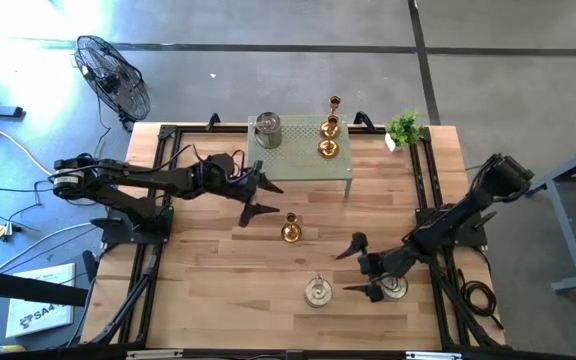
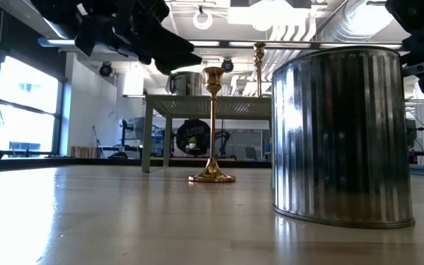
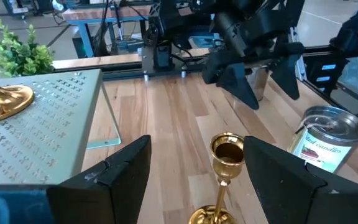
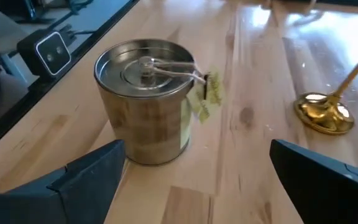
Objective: Pick & Place candle stick holders
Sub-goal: Put the left silver scented candle on the shelf
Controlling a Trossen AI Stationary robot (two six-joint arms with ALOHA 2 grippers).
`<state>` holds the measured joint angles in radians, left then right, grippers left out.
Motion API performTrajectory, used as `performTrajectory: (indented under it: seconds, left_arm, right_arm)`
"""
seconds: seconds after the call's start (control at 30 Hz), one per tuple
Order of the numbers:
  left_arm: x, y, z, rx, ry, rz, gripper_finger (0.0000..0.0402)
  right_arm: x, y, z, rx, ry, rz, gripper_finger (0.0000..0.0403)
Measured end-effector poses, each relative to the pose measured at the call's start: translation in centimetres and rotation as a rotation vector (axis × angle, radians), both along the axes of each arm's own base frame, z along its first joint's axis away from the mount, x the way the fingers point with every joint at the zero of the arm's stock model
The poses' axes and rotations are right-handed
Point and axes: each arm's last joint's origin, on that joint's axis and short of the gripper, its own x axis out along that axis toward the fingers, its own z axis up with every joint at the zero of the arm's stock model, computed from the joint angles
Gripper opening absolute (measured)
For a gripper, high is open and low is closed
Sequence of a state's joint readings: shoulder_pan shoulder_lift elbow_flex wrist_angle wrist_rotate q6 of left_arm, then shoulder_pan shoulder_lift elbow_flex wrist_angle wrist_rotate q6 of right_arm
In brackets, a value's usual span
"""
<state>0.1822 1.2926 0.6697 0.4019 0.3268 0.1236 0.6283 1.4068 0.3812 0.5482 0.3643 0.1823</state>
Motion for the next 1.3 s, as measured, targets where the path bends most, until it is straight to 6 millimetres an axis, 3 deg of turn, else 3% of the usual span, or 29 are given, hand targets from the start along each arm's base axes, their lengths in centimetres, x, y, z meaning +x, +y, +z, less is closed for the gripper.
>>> performTrajectory:
  seconds: [0.3,0.57,0.77,1.03,1.3]
  left_arm:
    - [-0.1,-0.6,0.3,-0.038,-0.012,-0.057,0.025]
    - [-0.2,-2.8,0.9,-0.004,-0.029,-0.024,0.025]
    - [-1.0,-5.1,0.7,-0.012,0.061,-0.008,0.025]
    - [-2.2,-9.2,-1.2,-0.104,0.184,-0.05,0.025]
    - [-3.5,-12.1,-2.6,-0.103,0.148,-0.011,0.025]
  right_arm:
    - [0.6,0.7,-0.6,0.044,0.068,0.036,0.0394]
    - [0.6,0.9,-0.4,0.072,0.065,0.076,0.0394]
    - [0.6,0.8,-0.4,0.075,0.065,0.071,0.0394]
    - [1.0,0.7,-0.3,0.044,0.08,0.036,0.0394]
    - [3.7,1.9,-0.3,0.011,0.154,0.038,0.0395]
